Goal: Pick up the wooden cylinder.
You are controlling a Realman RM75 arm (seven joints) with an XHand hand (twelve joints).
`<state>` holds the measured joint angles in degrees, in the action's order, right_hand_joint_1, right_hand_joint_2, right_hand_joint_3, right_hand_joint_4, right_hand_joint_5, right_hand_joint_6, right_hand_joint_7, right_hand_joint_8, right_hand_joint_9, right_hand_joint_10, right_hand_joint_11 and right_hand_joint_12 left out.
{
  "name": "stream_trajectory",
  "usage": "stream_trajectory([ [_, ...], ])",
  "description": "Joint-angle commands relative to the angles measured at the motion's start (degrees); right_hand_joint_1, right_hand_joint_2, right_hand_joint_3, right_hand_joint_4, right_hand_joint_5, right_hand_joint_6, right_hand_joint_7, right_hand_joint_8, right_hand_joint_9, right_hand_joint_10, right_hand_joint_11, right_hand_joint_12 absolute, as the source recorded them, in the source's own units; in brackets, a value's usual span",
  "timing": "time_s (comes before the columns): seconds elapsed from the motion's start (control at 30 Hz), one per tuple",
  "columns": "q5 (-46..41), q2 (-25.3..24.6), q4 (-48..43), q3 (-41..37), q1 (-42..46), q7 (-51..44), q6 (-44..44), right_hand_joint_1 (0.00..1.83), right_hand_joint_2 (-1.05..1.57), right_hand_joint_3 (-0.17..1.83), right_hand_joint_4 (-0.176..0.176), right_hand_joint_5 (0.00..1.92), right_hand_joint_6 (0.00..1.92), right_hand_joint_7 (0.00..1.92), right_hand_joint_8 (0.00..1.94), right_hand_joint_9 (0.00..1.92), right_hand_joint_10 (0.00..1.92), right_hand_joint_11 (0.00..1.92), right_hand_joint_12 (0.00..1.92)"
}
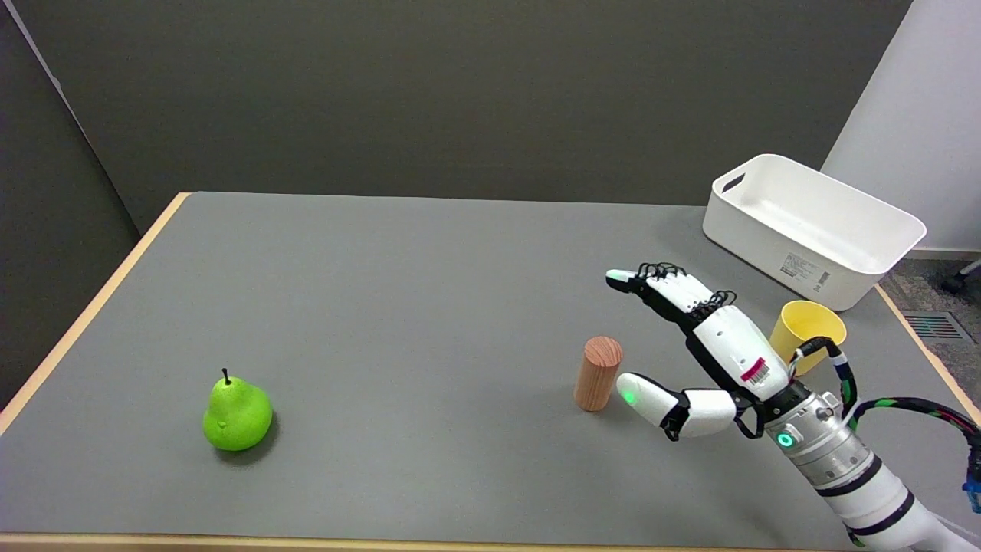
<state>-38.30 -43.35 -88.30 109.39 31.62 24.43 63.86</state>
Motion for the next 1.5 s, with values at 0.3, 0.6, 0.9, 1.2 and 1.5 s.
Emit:
stream_trajectory([
  [0.3, 0.3, -5.0, 13.8, 2.6, -10.5, 1.4, -7.7, 0.22, 0.53, 0.87, 0.006, 0.15, 0.37, 0.18, 0.31, 0.09, 0.66, 0.09, 1.3],
  [0.6, 0.4, -6.5, 15.7, 3.4, -12.6, 1.4, -8.1, 0.23, 0.55, 0.83, -0.022, 0.16, 0.37, 0.17, 0.29, 0.08, 0.64, 0.1, 1.28],
  [0.9, 0.4, -6.5, 16.1, 4.1, -14.0, 1.4, -8.8, 0.28, 0.58, 0.82, -0.074, 0.23, 0.44, 0.31, 0.35, 0.17, 0.71, 0.16, 1.33],
  [1.2, 0.4, -6.7, 15.4, 4.5, -13.5, 1.4, -8.5, 0.31, 0.58, 0.83, -0.084, 0.25, 0.47, 0.36, 0.39, 0.2, 0.75, 0.19, 1.35],
  [1.5, 0.4, -6.8, 14.1, 4.9, -11.8, 1.5, -7.5, 0.31, 0.58, 0.82, -0.085, 0.26, 0.47, 0.36, 0.39, 0.21, 0.76, 0.19, 1.36],
])
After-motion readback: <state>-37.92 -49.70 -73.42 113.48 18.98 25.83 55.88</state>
